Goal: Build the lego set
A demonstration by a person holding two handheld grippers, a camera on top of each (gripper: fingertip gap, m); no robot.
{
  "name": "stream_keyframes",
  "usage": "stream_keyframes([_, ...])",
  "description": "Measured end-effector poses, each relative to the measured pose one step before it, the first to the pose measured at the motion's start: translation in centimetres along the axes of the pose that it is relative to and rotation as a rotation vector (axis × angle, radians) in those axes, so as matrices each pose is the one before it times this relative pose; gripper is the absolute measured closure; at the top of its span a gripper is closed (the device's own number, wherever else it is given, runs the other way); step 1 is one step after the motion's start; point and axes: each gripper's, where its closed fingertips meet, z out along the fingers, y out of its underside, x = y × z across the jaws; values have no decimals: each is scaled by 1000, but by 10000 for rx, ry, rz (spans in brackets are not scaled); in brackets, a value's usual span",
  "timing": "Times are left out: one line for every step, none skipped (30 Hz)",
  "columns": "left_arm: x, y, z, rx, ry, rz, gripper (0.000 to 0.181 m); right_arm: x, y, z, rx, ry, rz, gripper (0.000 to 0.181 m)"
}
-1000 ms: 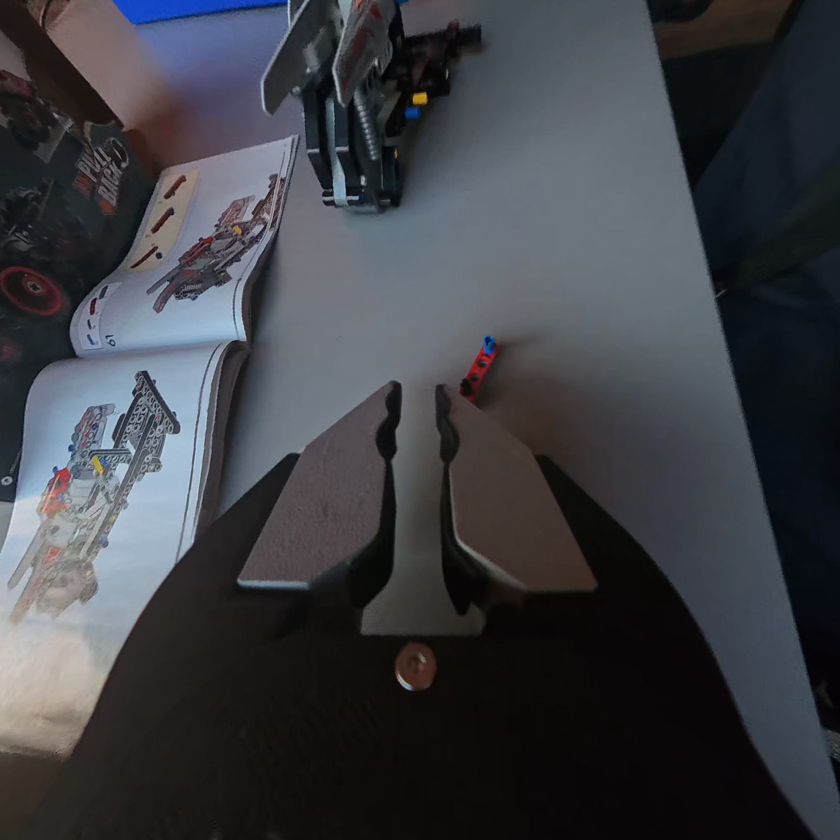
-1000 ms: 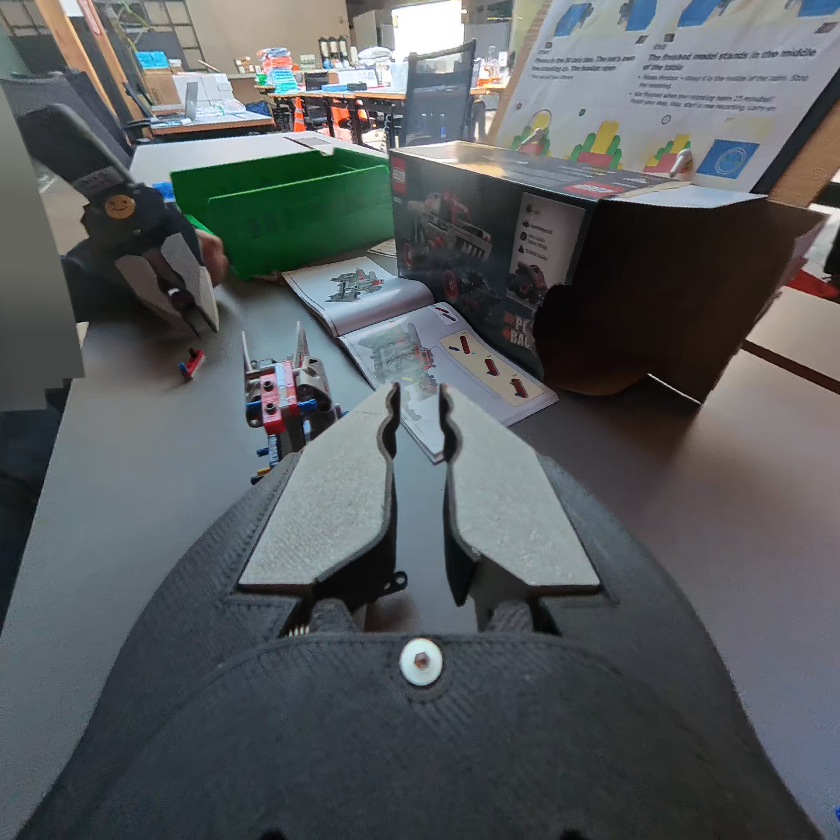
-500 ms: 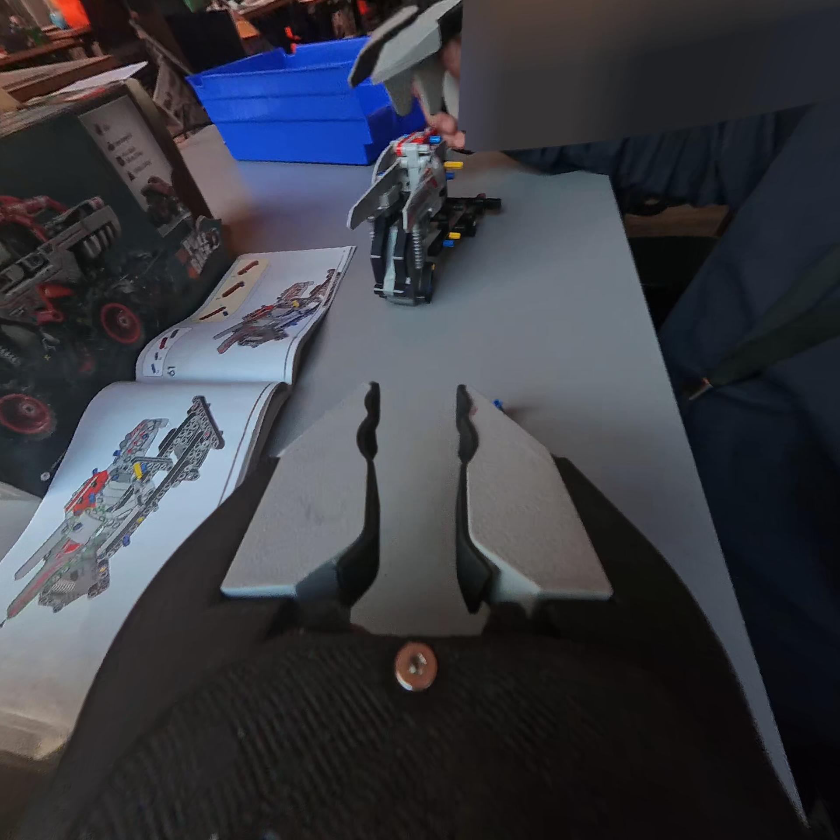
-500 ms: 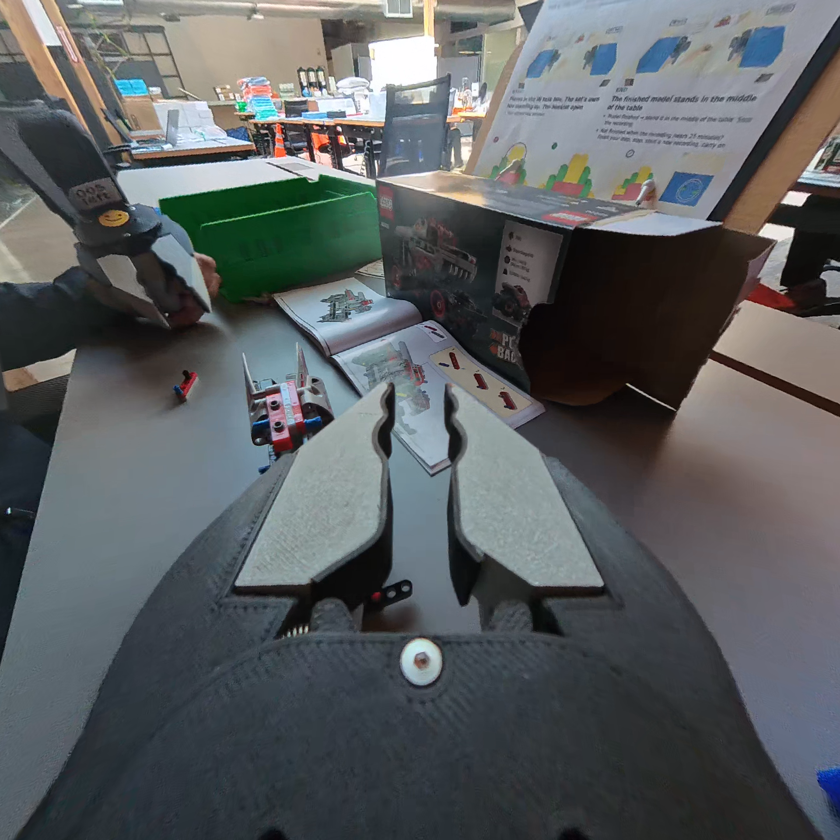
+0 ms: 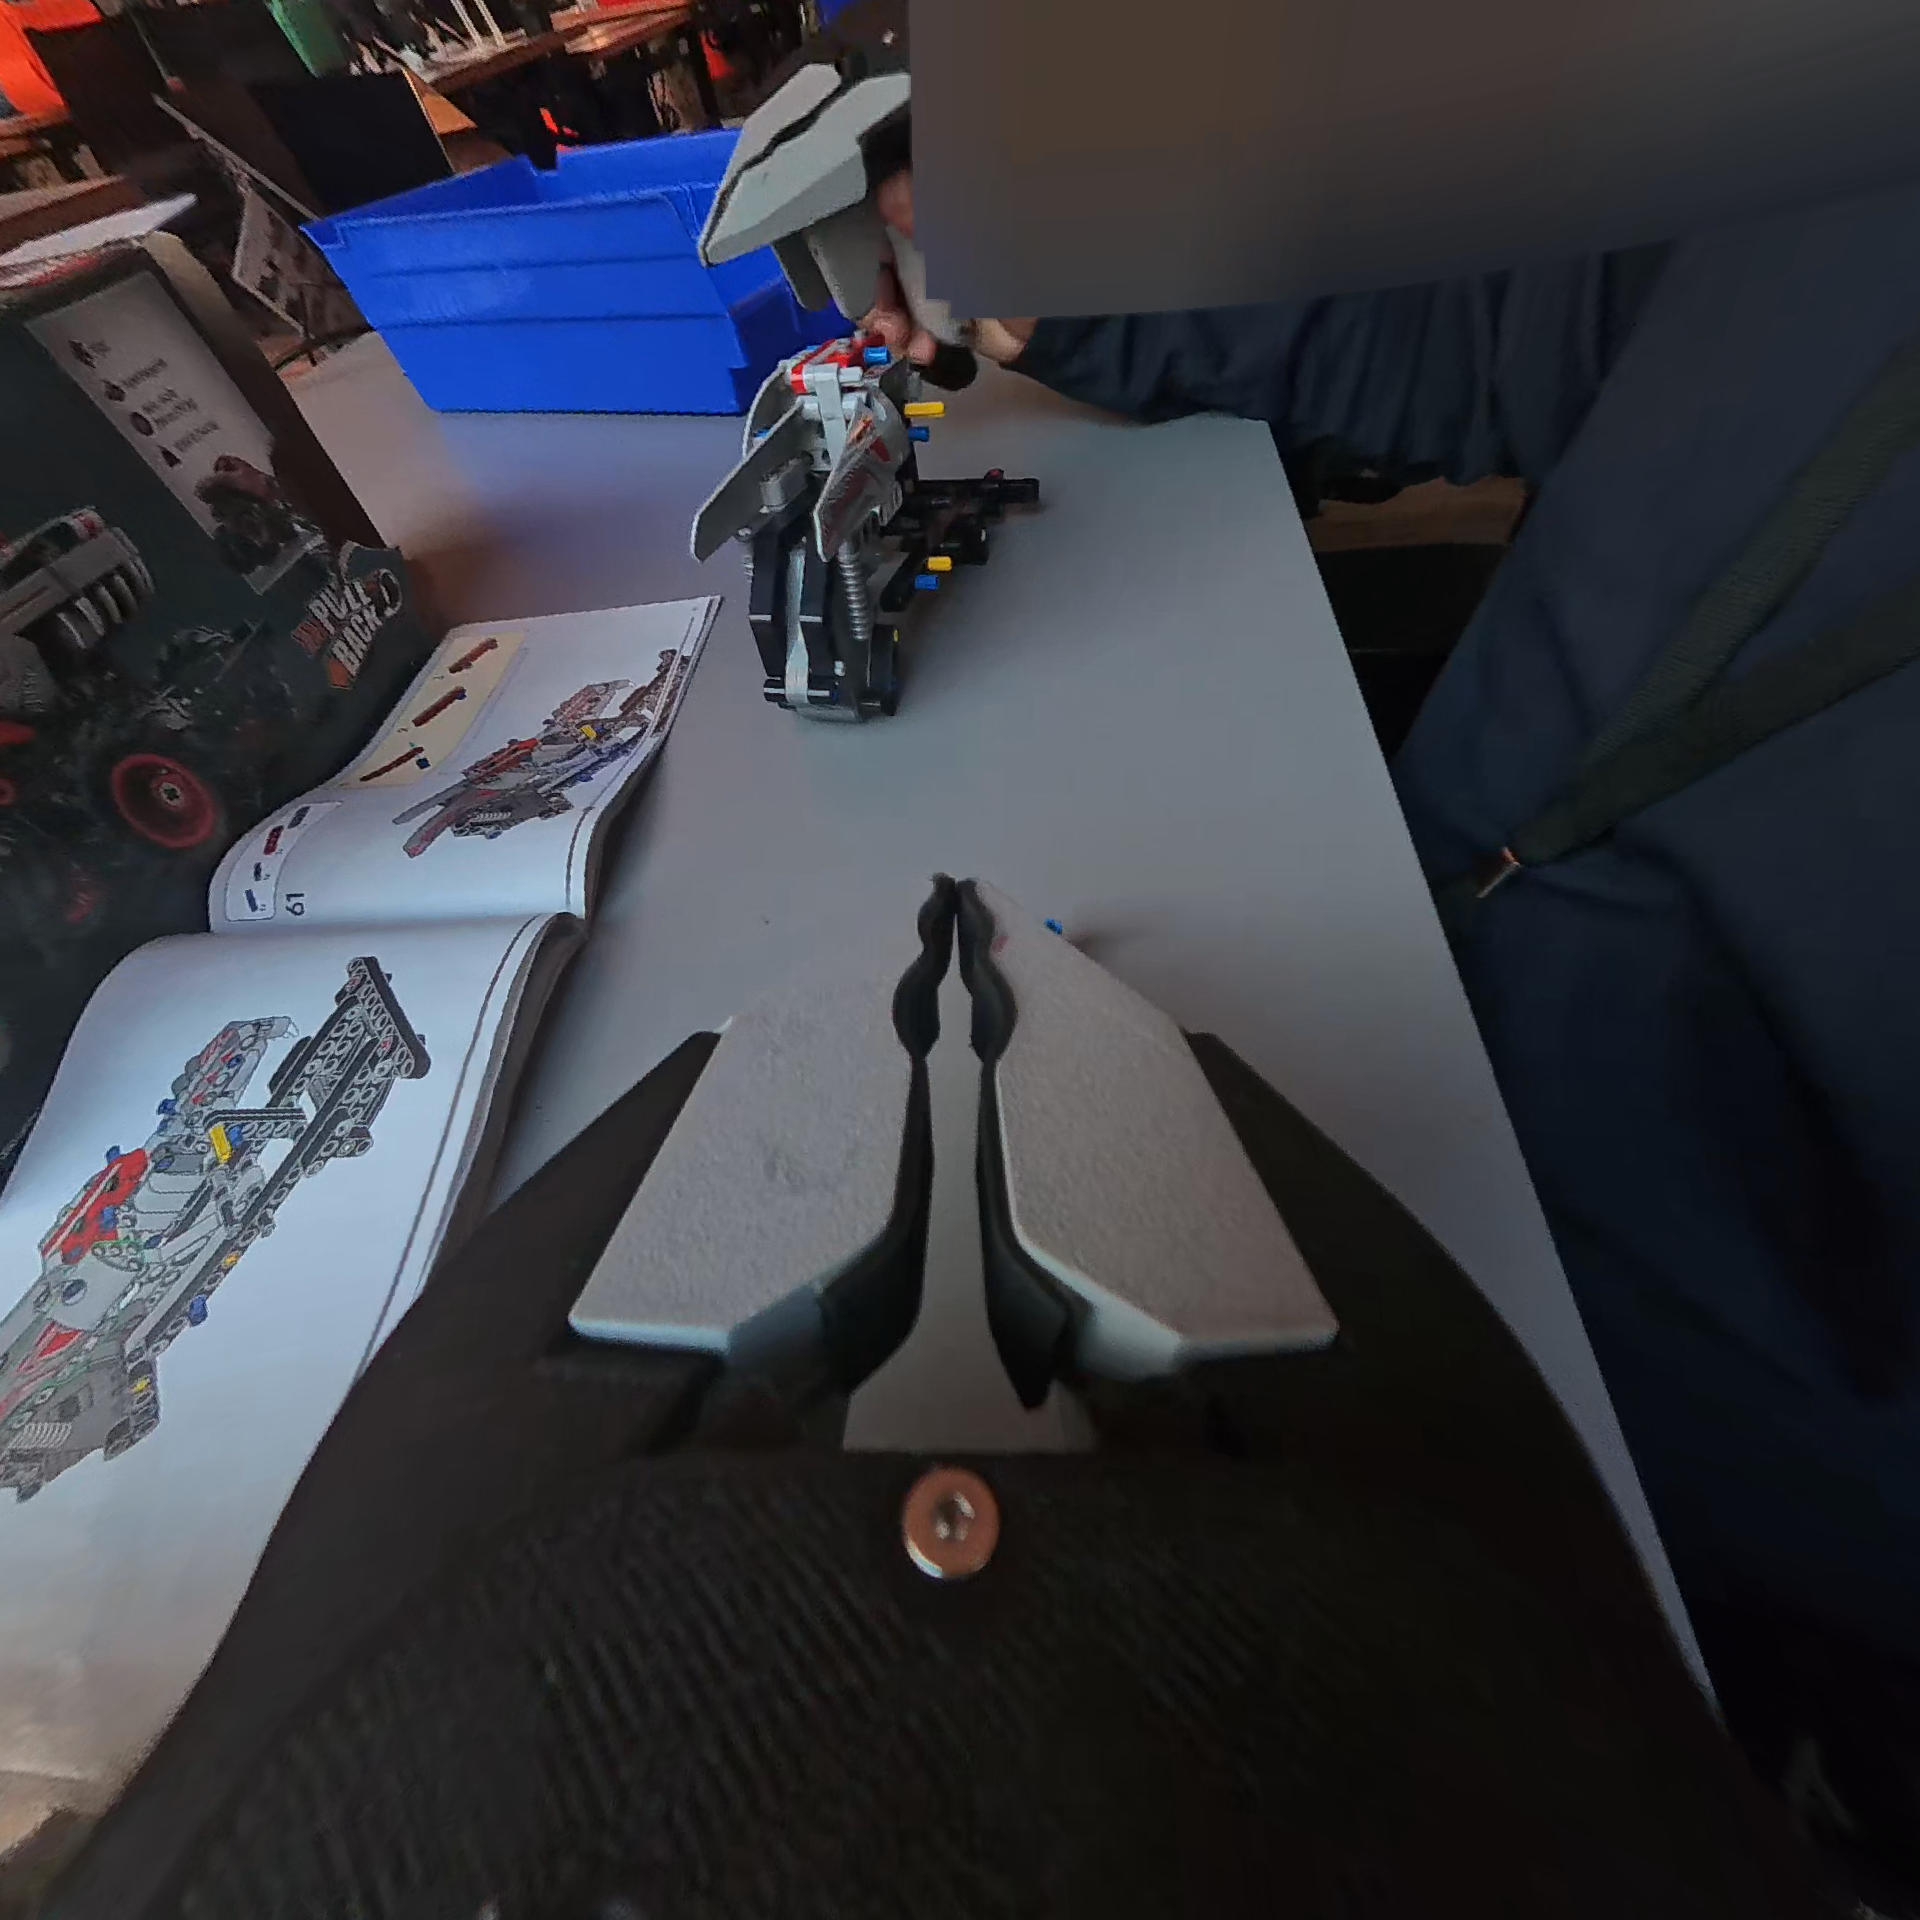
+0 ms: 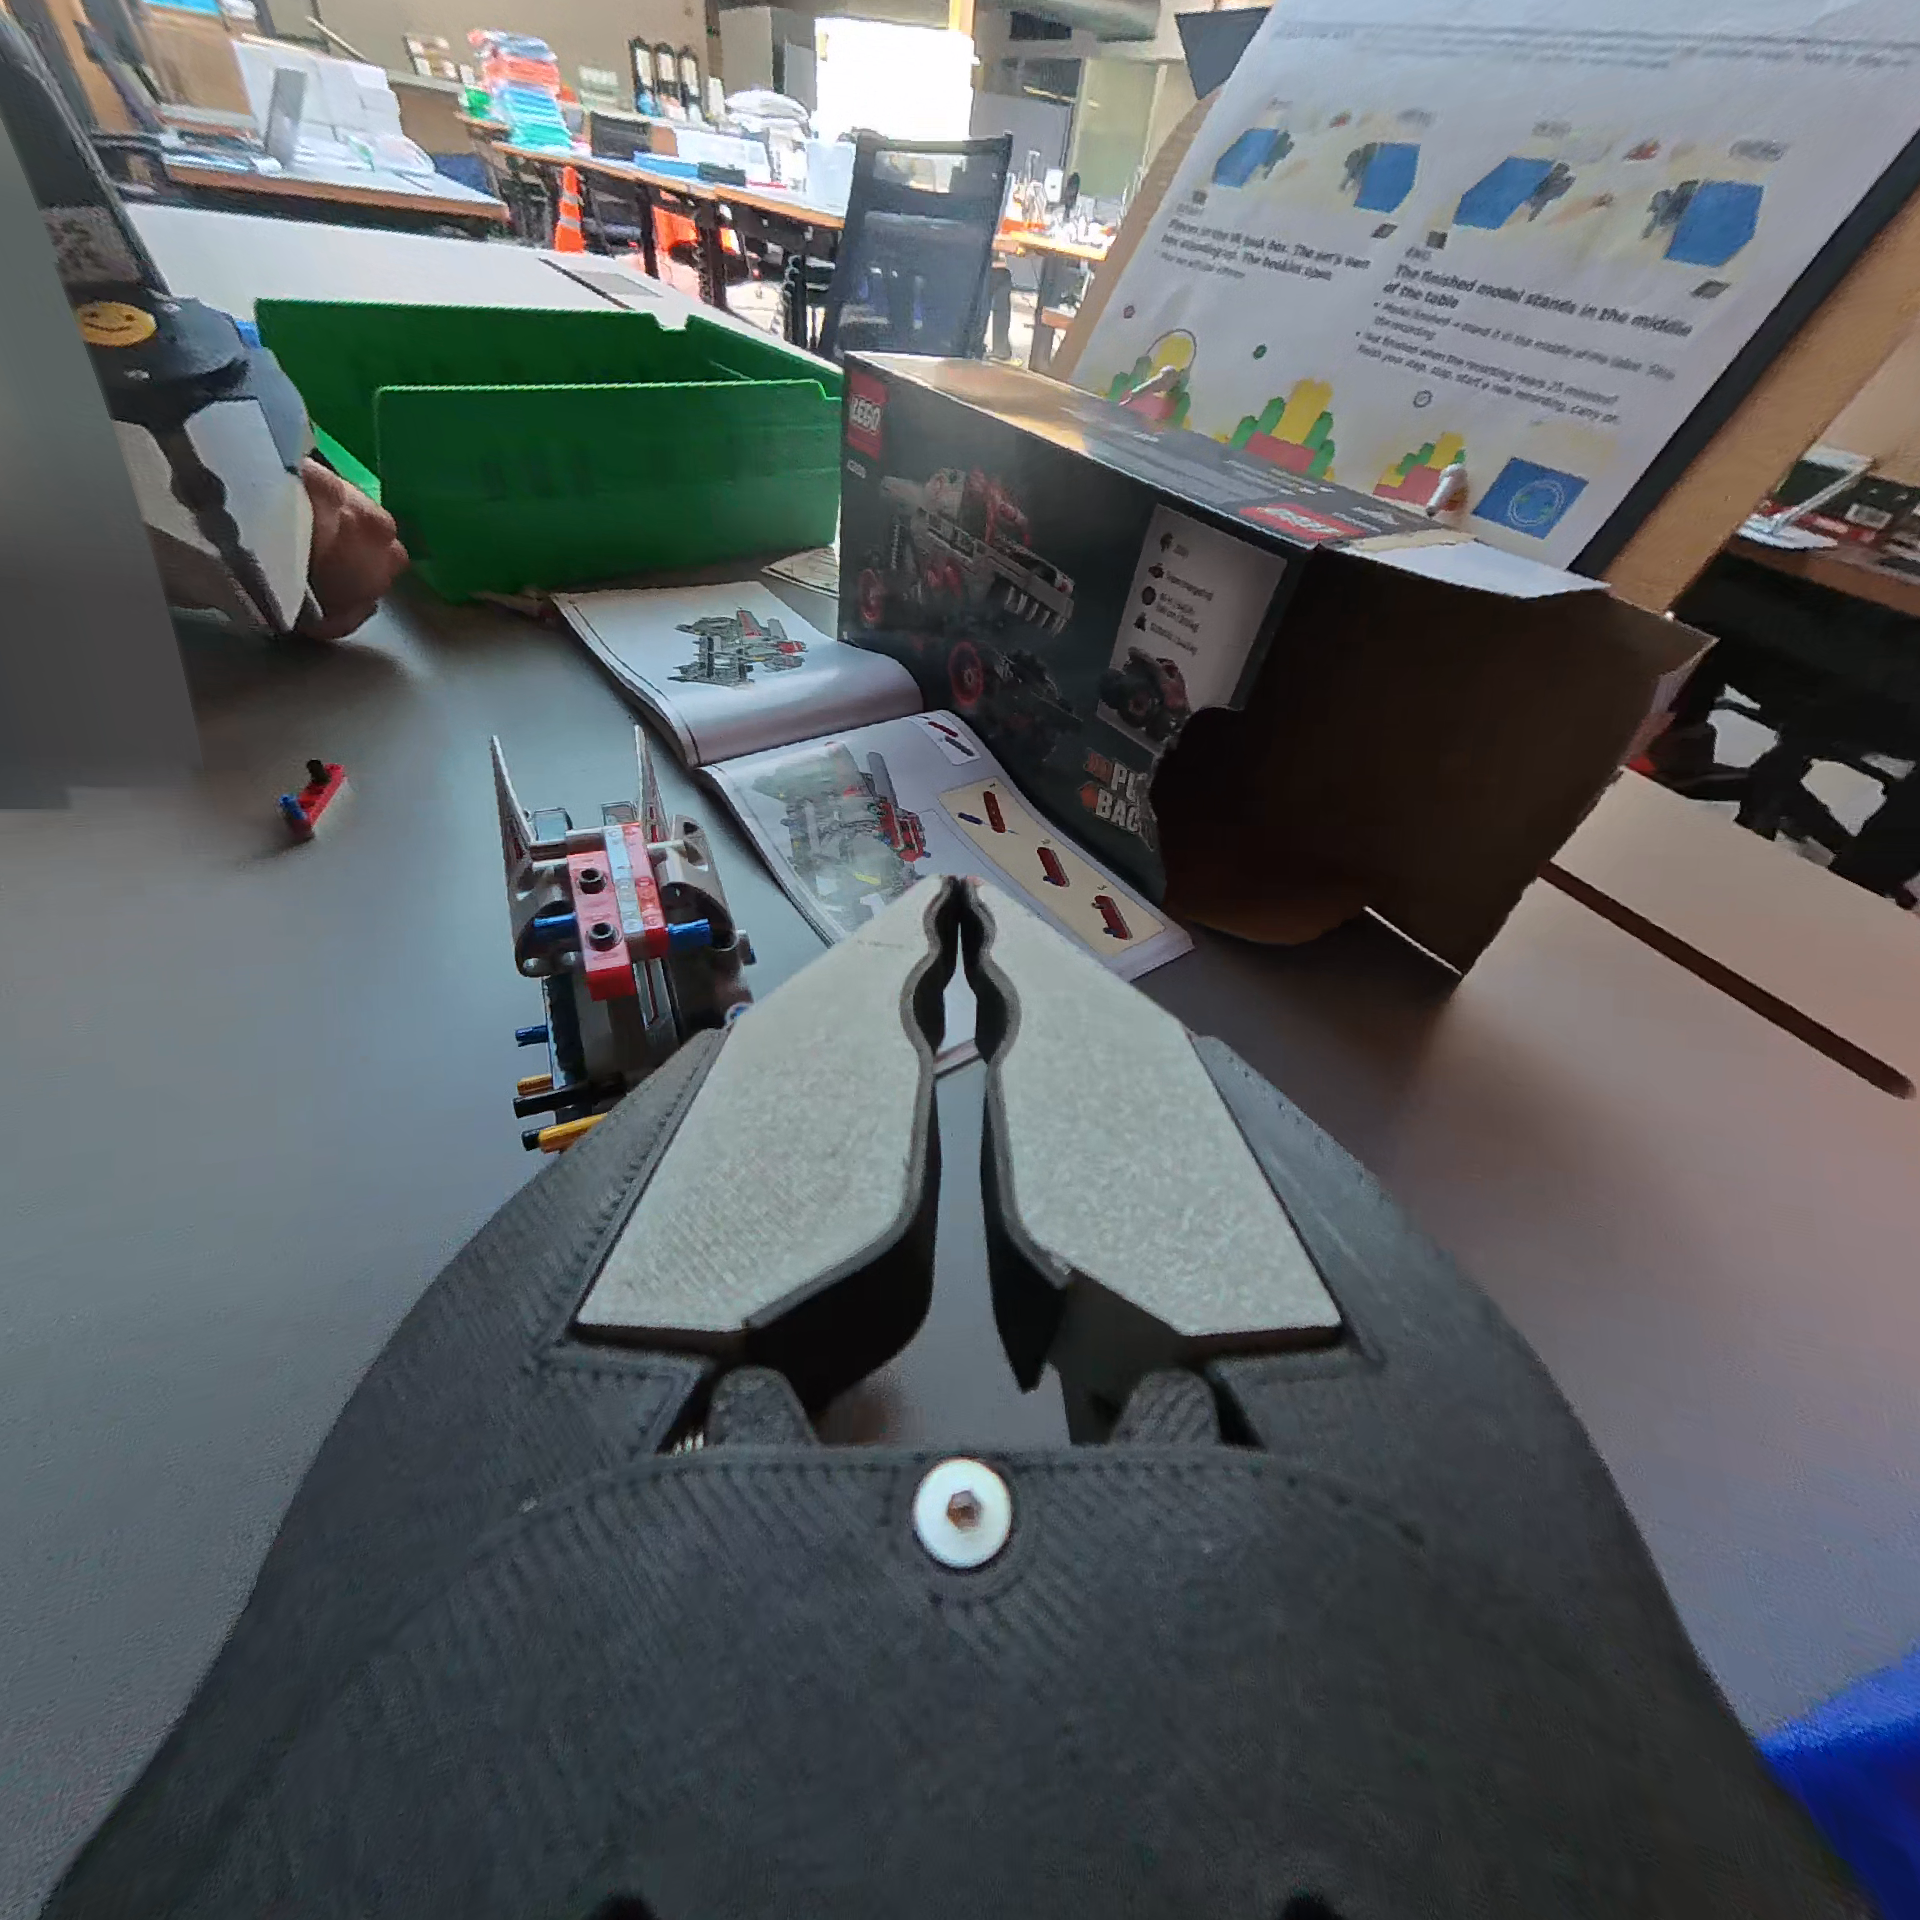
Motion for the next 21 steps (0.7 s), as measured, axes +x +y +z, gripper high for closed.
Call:
stream_keyframes([-84, -102, -45, 73, 16, -70, 181, -108, -102, 20, 119, -79, -111, 181])
stream_keyframes([-11, -57, -9, 40, 32, -13, 181, -19, -61, 15, 89, -11, -64, 181])
stream_keyframes([42, -40, 29, 21, 18, 53, 181, 36, -79, 31, 109, 24, -62, 181])
stream_keyframes([21, -26, 63, -1, -27, 97, 181, -115, -180, 41, 212, -79, -104, 181])
stream_keyframes([-37, -1, 99, -20, -90, 110, 181, -385, -327, 66, 319, -265, -207, 181])
stream_keyframes([-61, 28, 86, -37, -84, 74, 181, -319, -196, 68, 205, -168, -137, 181])
stream_keyframes([-107, 66, 67, -59, -76, -9, 181, 35, 238, 61, -165, 103, 104, 181])
stream_keyframes([-140, 23, 7, -16, -59, -84, 181, 118, 616, 92, -521, 92, 262, 181])
stream_keyframes([-275, 12, -33, 3, -106, -164, 181, -145, 654, 162, -534, -179, 282, 181])
stream_keyframes([-66, 6, -34, 7, 55, -179, 181, -287, 450, 199, -310, -320, 284, 181])
stream_keyframes([52, 53, -17, -36, 120, -223, 181, -293, 321, 156, -175, -308, 239, 181])
stream_keyframes([163, 74, 12, -48, 174, -161, 181, -248, 263, 118, -138, -249, 144, 181])
stream_keyframes([17, 57, 37, -44, 65, -117, 181, -152, 257, 120, -122, -145, 81, 181])
stream_keyframes([-33, 43, 29, -33, 21, -67, 181, -92, 313, 145, -143, -105, 78, 181])
stream_keyframes([-29, 28, 18, -19, 4, -25, 181, -148, 328, 159, -155, -166, 100, 181])
stream_keyframes([-22, 4, 11, -7, -21, 4, 181, -143, 265, 139, -128, -169, 135, 181])
stream_keyframes([-45, -8, -15, 11, -44, 6, 181, -97, 243, 96, -132, -158, 169, 181])
stream_keyframes([-50, -17, -19, 12, -28, -8, 181, -80, 334, 93, -186, -185, 197, 181])
stream_keyframes([-69, 11, 16, -11, -5, -56, 181, -79, 376, 88, -209, -217, 216, 181])
stream_keyframes([-201, 77, 44, -55, -32, -138, 181, -97, 254, 75, -163, -224, 200, 181])
stream_keyframes([-317, 54, 64, -52, -92, -174, 172, -24, 97, 28, -68, -136, 147, 181])
